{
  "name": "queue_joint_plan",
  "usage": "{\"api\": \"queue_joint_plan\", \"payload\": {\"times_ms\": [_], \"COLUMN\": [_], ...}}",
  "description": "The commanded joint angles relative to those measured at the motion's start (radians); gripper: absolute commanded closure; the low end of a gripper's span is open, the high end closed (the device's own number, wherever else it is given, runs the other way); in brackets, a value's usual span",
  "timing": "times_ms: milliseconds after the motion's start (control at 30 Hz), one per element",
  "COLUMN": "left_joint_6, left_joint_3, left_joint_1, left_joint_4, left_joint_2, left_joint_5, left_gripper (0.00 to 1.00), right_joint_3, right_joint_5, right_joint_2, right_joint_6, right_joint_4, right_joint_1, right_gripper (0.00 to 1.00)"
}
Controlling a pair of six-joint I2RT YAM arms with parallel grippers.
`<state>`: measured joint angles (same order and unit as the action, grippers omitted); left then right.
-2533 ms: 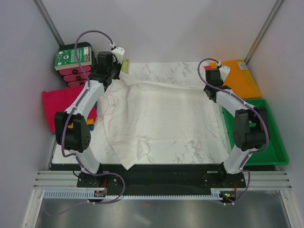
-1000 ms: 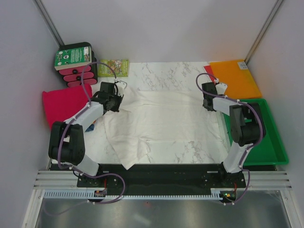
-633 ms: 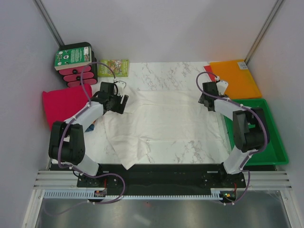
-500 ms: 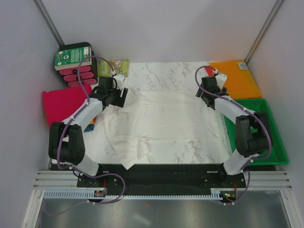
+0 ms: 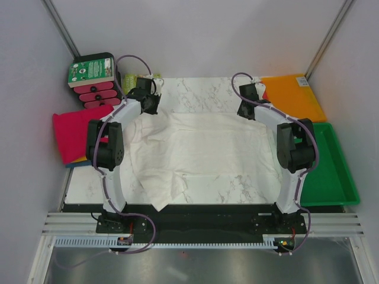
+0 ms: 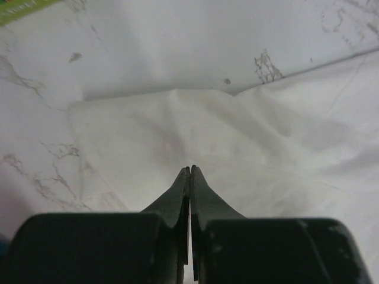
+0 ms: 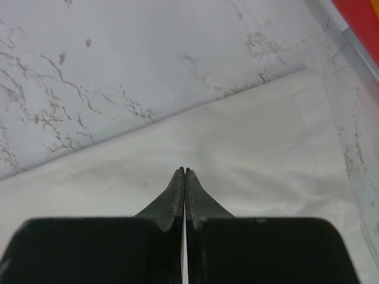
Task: Fold and stack the t-shirts
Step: Fold the tshirt
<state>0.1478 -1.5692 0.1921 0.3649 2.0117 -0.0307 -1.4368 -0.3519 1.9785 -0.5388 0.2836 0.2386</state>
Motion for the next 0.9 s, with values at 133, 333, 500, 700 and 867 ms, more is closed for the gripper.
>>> {"api": "queue_joint_plan", "payload": {"times_ms": [133,333,500,700,867], "left_joint_6": [0.003,0.013,0.032,0.061,0.085], "left_joint_3": [-0.118,-0.181,-0.296,-0.408,-0.506], "left_joint_1": [0.000,0.000,-0.002,-0.002,-0.013], "left_joint_4": [0.098,0.135,0.184,0.229,0.255], "left_joint_2": [0.120,0.202,0.294,0.360,0.421], "left_joint_5": [-0.038,0.018,0.083,0.115,0.141], "left_gripper": [0.98,0.98,0.98,0.98,0.97], "right_joint_3": [-0.146,-0.191,-0.279,-0.379,-0.424], "right_joint_5": [0.005,0.004,0.010,0.022,0.028], "right_joint_2": [0.123,0.187,0.270,0.358,0.405], "right_joint_6": [-0.030,-0.049,-0.059,-0.066,-0.085], "right_joint_4": [0.121,0.172,0.253,0.324,0.338], "right_joint_1": [-0.001,-0.004,-0.015,-0.039,-0.070], "right_gripper": [1.00,1.00,1.00,1.00,1.00]}}
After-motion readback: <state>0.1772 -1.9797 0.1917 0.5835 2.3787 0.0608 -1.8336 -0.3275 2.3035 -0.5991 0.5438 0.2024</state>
